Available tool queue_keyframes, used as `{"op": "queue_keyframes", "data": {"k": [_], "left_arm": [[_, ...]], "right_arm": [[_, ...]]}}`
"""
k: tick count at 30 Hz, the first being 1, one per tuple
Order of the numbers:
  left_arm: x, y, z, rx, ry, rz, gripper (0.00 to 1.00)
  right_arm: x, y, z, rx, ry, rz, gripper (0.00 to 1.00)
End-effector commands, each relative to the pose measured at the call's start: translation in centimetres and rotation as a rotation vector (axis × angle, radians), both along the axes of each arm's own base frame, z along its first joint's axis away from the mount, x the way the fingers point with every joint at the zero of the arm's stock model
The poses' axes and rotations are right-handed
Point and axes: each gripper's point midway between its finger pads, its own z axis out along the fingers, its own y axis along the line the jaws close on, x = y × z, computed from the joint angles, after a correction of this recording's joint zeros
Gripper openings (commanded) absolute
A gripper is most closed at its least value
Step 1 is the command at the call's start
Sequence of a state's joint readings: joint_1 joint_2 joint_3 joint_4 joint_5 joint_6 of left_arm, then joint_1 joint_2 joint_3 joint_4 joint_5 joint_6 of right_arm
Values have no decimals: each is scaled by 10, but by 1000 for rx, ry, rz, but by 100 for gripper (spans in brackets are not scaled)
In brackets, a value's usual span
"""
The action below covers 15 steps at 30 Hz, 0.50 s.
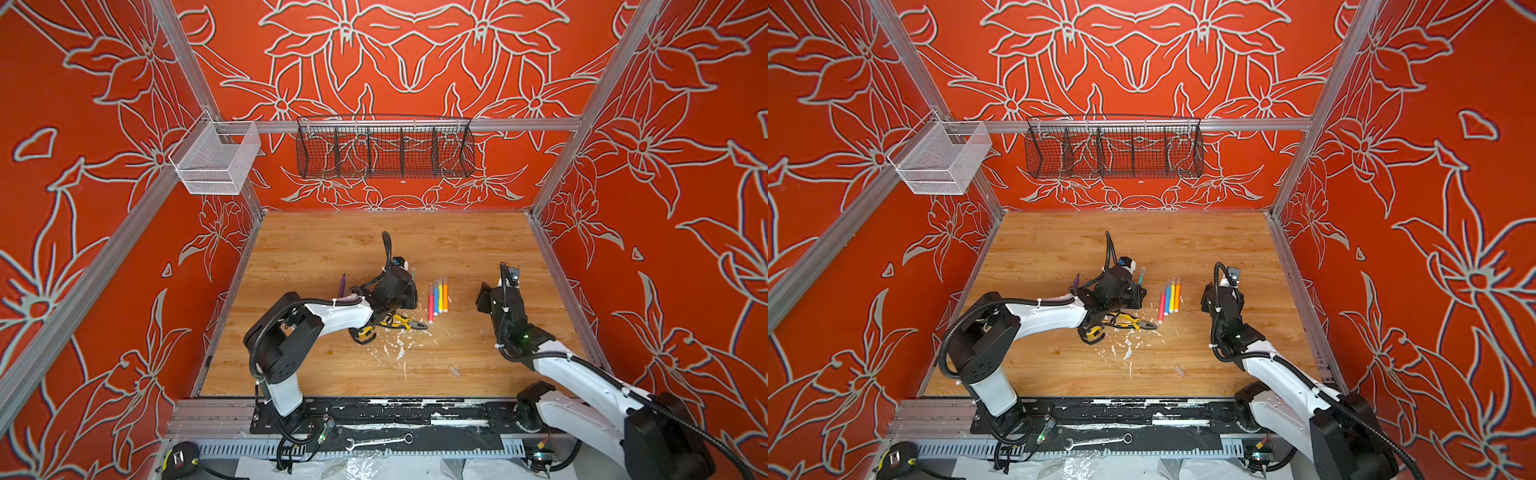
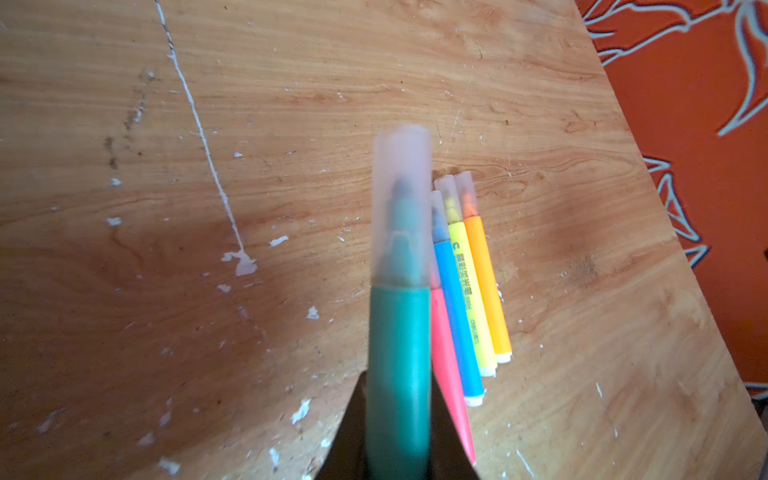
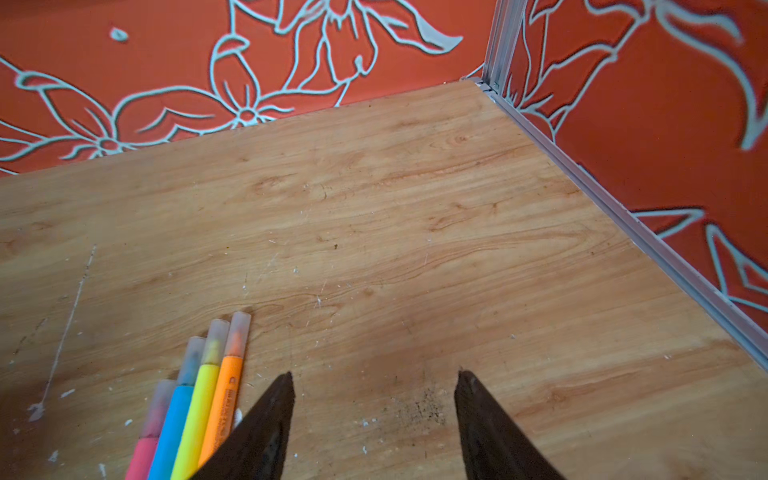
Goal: Insert the pens into the pen caps
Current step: 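Lower the capped green pen beside the highlighters and release it with the left gripper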
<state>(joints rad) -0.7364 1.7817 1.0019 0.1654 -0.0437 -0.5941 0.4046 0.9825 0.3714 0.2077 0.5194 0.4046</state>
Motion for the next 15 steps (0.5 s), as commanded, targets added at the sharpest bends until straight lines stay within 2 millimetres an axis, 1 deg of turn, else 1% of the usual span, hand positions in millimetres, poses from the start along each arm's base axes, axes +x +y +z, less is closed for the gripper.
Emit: {"op": "queue_keyframes", "data": {"k": [1, 5, 8, 10, 13, 15], "left_arm": [[-4, -3, -26, 34, 106, 59, 0], [-8, -22, -46, 16, 163, 67, 0], [-11, -32, -52, 40, 166, 58, 0], [-12, -30, -54, 64, 164, 70, 0], [-12, -21, -53, 78, 153, 108, 7], [-12, -16, -50, 78, 134, 119, 14]], "right_arm": [[1, -4, 4, 11, -47, -8, 64], [2, -3, 2, 20, -50, -3, 66], [5, 1, -1, 22, -35, 14, 66], [6, 2, -3, 19, -22, 22, 67], [9, 4, -4, 16, -12, 23, 68], [10, 4, -5, 16, -7, 24, 68]]}}
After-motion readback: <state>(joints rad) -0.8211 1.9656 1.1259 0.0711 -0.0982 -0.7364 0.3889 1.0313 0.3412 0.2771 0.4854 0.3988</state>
